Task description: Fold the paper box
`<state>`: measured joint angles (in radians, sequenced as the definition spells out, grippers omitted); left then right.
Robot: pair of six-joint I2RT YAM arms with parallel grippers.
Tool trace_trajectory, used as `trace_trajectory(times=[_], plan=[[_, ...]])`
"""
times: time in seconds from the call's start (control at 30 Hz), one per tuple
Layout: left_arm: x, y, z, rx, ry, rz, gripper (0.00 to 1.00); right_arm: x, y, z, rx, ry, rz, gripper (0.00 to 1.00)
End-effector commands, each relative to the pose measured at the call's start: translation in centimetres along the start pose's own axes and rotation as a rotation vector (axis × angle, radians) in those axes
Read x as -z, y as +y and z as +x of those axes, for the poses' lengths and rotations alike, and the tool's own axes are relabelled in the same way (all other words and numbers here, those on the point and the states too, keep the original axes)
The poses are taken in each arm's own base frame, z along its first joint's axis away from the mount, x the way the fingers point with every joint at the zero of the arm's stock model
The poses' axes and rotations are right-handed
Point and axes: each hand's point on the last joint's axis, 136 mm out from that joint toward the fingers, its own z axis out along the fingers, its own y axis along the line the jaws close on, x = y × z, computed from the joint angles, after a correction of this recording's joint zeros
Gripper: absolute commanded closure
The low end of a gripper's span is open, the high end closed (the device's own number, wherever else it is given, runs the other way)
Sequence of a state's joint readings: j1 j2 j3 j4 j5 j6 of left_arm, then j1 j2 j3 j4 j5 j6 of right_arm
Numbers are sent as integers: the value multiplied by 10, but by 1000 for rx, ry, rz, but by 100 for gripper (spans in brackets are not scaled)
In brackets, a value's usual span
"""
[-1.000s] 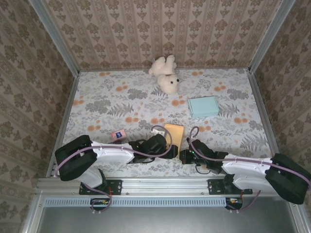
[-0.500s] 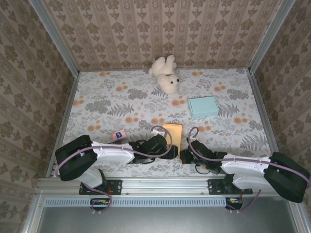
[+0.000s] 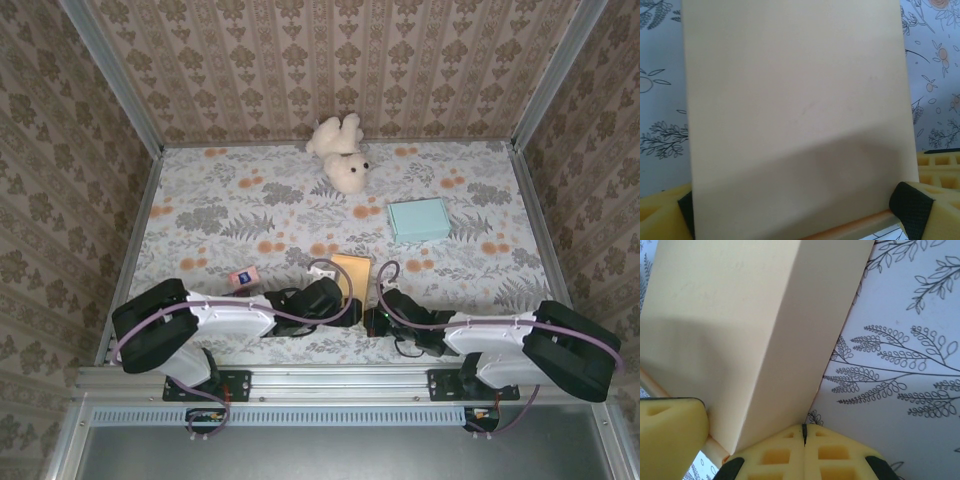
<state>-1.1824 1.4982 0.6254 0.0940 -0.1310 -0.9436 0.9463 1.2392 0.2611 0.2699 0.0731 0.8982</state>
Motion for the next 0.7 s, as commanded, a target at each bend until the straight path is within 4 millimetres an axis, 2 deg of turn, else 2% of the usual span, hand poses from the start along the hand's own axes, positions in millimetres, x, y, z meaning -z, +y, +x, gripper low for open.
trace_trajectory(times=[0.0, 0.27, 0.4, 0.53, 0.67], plan=[[14, -36, -6, 33, 16, 179, 3, 5, 68, -28, 3, -73, -222, 100], [25, 16, -31, 93, -16, 54, 2, 5, 46, -26, 4, -76, -112, 100], [31, 40, -37, 141, -43, -5, 2, 8, 42, -26, 23, -69, -86, 100], [46, 61, -42, 169, -102, -72, 2, 14, 39, -27, 46, -67, -61, 93], [70, 75, -46, 185, -166, -105, 1, 25, 32, -32, 66, -96, -25, 88]])
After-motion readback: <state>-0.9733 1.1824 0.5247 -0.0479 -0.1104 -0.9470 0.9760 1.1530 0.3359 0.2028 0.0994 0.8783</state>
